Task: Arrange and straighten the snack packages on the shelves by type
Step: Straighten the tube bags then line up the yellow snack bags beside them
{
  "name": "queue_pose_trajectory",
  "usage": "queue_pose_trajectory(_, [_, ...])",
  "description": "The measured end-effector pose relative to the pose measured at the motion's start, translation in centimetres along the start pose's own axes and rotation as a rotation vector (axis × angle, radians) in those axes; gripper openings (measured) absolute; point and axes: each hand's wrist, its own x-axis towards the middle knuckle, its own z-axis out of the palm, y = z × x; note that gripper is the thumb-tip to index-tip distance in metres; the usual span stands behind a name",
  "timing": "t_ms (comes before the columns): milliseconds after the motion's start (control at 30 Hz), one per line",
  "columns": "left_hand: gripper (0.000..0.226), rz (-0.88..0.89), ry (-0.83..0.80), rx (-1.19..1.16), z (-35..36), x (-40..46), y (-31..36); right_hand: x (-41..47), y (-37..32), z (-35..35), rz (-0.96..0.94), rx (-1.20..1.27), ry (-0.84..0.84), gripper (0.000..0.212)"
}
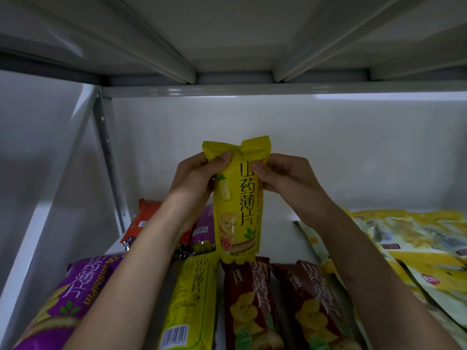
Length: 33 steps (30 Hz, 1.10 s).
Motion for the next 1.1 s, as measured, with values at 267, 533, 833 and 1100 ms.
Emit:
queue_pose_trajectory(267, [0.033, 0.031, 0.05, 0.03, 0.2, -0.3, 0.6, -0.2, -0.8, 0.3, -0.006, -0.03, -0.077, 0.025])
queue_pose_trajectory(533, [0.047, -0.007, -0.03, 0.035, 0.7, -0.4, 0.4, 0.2, -0.3, 0.8, -0.09, -0.01, 0.112, 0.012])
queue_pose_trajectory(833, [0.036, 0.073, 0.025, 0.113, 0.1, -0.6, 0.5, -0.2, -1.0, 0.3, 0.011, 0.023, -0.013, 0.028])
queue_pose_trajectory(1100, [0.05, -0.008, -0.063, 0.164, 0.2, -0.5, 0.4, 0.1, -0.7, -0.3, -0.087, 0.011, 0.11, 0.021])
